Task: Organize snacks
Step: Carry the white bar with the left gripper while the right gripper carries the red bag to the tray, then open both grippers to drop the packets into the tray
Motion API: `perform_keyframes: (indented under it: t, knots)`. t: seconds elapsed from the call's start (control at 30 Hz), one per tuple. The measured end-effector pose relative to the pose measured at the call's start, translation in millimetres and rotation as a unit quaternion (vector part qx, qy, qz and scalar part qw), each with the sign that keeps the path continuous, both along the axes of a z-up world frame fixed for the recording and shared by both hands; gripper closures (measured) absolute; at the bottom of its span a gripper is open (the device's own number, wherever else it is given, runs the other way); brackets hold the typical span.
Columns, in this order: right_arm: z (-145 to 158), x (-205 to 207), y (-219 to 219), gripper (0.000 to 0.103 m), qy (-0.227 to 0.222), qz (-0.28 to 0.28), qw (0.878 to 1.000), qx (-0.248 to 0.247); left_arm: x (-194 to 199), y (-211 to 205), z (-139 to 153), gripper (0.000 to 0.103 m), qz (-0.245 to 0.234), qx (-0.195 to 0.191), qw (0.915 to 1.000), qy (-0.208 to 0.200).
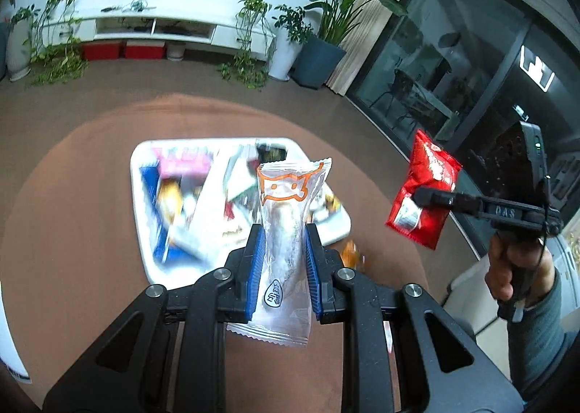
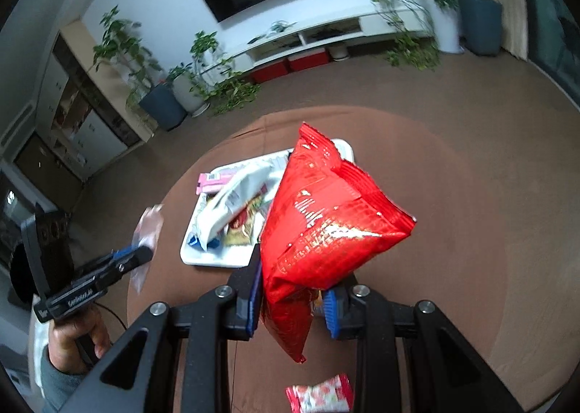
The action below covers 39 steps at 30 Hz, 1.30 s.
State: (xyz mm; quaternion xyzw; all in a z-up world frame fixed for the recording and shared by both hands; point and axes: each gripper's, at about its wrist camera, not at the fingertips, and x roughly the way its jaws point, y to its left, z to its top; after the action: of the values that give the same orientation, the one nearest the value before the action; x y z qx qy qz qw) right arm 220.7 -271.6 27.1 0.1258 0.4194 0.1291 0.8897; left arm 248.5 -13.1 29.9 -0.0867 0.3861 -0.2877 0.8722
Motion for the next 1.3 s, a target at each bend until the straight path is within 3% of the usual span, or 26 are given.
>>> perform_keyframes:
  t: [0.2, 0.6, 0.8, 1.3]
  knots:
    - [-4.0, 49.3, 23.0, 0.073, 0.031, 0.034, 0.999, -0.029, 43.5, -37.2, 0.8, 0.083, -0.005, 0.026, 0.9996, -0.001]
    - [-43.6, 119.9, 68.1, 0.073, 0.085, 0.092, 0.990, -0.066, 100.9, -59.3, -50.8, 0.083, 0.020, 0.062, 0.9975, 0.027]
    - [-60.1, 135.9, 81.7, 0.073, 0.102, 0.105, 0.986, -0.077, 115.1, -62.2, -73.8, 0.083, 0.029, 0.073, 0.9964, 0.030]
    - [-75.0, 148.5, 85.7, 0.072, 0.112, 0.105, 0.985, -0.075, 131.5, -64.2, -97.6, 0.083, 0.036, 0.078, 0.9958, 0.031]
